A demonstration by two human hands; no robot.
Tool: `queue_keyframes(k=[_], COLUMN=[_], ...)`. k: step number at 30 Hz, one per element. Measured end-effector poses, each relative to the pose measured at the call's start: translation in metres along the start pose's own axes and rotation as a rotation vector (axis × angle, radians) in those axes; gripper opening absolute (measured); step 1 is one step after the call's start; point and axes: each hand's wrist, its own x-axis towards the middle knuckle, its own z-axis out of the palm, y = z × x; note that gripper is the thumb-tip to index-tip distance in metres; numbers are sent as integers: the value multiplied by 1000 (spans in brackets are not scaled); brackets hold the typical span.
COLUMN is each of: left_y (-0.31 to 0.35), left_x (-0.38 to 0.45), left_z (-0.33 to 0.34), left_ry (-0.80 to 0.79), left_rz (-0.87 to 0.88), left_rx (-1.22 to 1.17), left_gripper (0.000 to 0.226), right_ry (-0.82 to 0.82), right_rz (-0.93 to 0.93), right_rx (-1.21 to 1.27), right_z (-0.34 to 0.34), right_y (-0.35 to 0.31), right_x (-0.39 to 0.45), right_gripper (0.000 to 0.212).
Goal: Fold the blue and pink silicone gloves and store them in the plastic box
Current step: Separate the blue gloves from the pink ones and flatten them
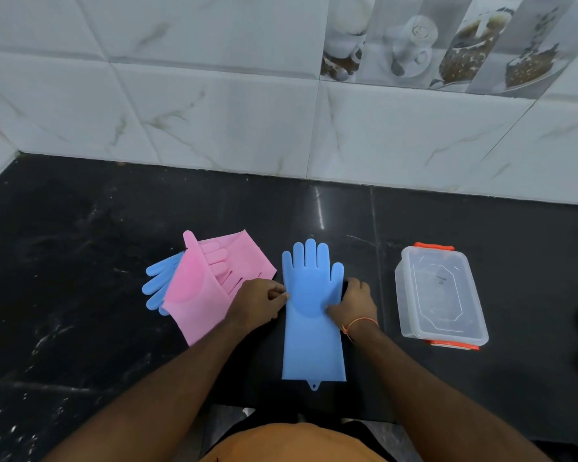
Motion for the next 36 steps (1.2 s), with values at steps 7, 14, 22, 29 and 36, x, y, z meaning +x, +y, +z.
queue_keyframes(k=[7,14,22,29,36], left_y=[-35,-106,-132,-135,-89], left_x=[-5,-24,-16,-29,-46], left_z=[-61,-111,-137,-155,-195], left_ry=[393,751,480,679,889], left_rz=[154,-434,-639,-308,185], left_rx=[40,87,-44,-83,-44], left_gripper=[18,65,57,8,14], right_ry=[8,-267,-476,-548,-589], right_rz=[-275,-448,-571,-563,-592], right_rx=[-51,-4,-192,-222,-236], right_z=[22,73,114,117,110], right_y=[-43,-111,-148,-149,-156], right_x=[-15,-33,-43,-36,-31], right_gripper=[54,39,60,64,61])
